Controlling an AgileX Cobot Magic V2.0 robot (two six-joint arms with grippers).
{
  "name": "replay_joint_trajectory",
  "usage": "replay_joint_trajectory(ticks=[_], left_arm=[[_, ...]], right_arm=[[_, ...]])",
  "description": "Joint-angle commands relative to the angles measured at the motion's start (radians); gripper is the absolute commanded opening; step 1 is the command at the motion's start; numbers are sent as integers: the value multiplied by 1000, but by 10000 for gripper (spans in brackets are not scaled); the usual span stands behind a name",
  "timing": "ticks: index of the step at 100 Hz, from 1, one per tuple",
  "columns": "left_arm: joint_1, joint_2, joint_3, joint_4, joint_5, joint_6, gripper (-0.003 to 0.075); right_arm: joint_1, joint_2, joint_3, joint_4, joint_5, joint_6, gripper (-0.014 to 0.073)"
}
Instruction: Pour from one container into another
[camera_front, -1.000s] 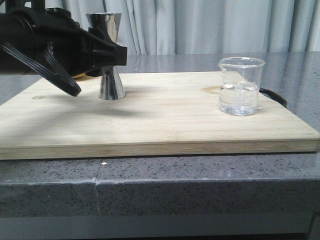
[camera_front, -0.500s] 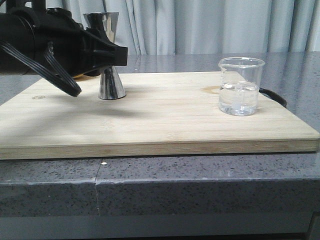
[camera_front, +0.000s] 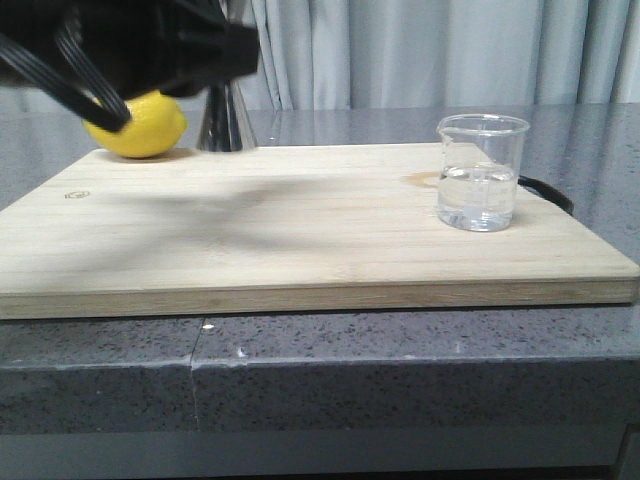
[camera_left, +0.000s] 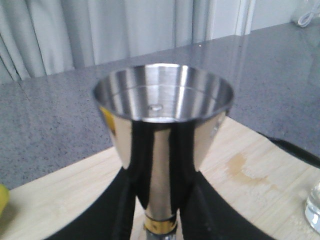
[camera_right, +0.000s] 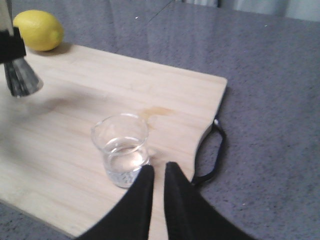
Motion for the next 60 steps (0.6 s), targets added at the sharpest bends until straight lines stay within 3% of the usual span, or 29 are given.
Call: replay_joint_trajectory(ticks=[1, 15, 60], left_arm=[[-8, -84, -27, -1, -71, -7, 64], [-8, -139, -27, -1, -59, -7, 64], [-8, -158, -27, -1, -28, -7, 64]], right_arm=[[18, 2, 17, 40, -142, -11, 188], [22, 14, 99, 84, -273, -11, 349], [129, 202, 193, 64, -609, -2, 353]])
